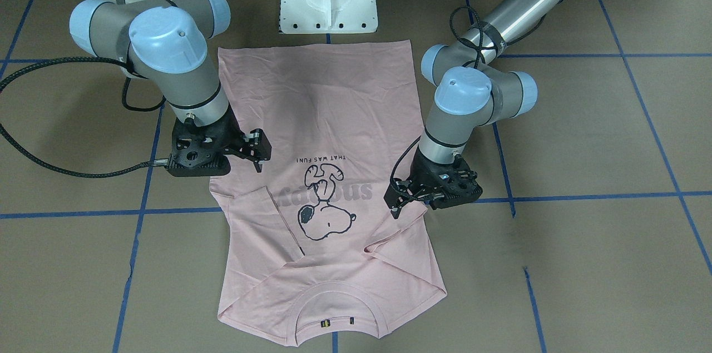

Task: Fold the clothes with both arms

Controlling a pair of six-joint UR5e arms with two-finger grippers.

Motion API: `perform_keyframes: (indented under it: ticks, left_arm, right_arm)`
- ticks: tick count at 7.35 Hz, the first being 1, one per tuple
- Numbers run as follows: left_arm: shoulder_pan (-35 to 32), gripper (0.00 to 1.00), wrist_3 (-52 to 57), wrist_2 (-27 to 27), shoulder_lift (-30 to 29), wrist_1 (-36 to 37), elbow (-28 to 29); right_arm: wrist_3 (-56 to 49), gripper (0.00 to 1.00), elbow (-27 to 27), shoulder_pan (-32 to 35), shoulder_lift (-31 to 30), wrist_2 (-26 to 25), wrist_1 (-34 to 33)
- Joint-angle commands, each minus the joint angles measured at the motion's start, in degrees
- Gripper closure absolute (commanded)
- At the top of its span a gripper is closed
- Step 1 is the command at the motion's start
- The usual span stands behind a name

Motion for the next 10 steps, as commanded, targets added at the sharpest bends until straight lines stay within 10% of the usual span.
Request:
perform_keyframes:
  ticks: [1, 10]
  left_arm:
    - [0.33, 0.0, 0.01, -0.15, -0.61, -0.19, 0.06]
    - [0.25, 0.02, 1.24, 0.38, 0.35, 0.69, 1.02]
  right_arm:
    - [0.0, 0.0, -0.02, 0.0, -0.03, 0.0, 0.0]
    - [0.0, 0.0, 0.07, 0.0, -0.12, 0.09, 0.0]
